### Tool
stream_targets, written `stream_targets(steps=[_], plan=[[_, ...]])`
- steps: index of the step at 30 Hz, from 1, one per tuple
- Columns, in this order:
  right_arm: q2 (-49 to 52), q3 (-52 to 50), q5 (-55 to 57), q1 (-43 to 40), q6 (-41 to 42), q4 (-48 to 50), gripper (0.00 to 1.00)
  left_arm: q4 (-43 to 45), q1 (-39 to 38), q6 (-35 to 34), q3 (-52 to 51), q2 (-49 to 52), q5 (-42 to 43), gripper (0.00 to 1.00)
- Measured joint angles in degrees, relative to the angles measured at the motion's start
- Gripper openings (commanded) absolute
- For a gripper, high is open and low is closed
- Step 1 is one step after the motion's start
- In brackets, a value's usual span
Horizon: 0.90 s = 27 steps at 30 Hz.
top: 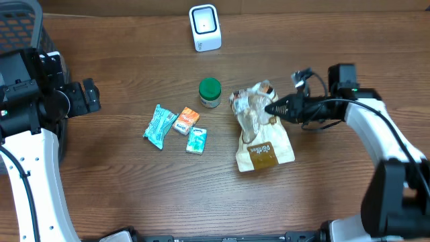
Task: Scan the item barcode
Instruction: 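Lift the bag upright with the right gripper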
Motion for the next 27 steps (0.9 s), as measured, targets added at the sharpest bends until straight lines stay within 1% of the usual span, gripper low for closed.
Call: stream_targets(steps=[5, 8, 17, 21, 25, 27], plan=[[-3.4, 1.6, -0.8, 0.0, -0.4, -2.9, 0.04, 0.0, 0.0, 0.0, 0.0, 0.0, 0.0, 1.00], [-2.8, 1.6, 2.3, 0.4, -0.4, -5.4, 0.04, 0.0, 0.0, 0.0, 0.0, 0.0, 0.0, 1.00], [-2.3, 1.8, 23.9, 6.3, 3.8, -10.6, 0.04, 0.0, 0.0, 0.0, 0.0, 0.0, 0.0, 1.00], [-2.2, 4.0, 33.7, 9.7, 6.8, -13.8, 0.04, 0.0, 0.0, 0.0, 0.0, 0.0, 0.0, 1.00], [-2.2, 5.0, 40.3, 13.4, 9.7, -13.9, 0.04, 0.0, 0.0, 0.0, 0.0, 0.0, 0.0, 1.00], [-2.2, 5.0, 41.4, 14.8, 10.6, -13.6, 0.04, 0.0, 0.0, 0.0, 0.0, 0.0, 0.0, 1.00]])
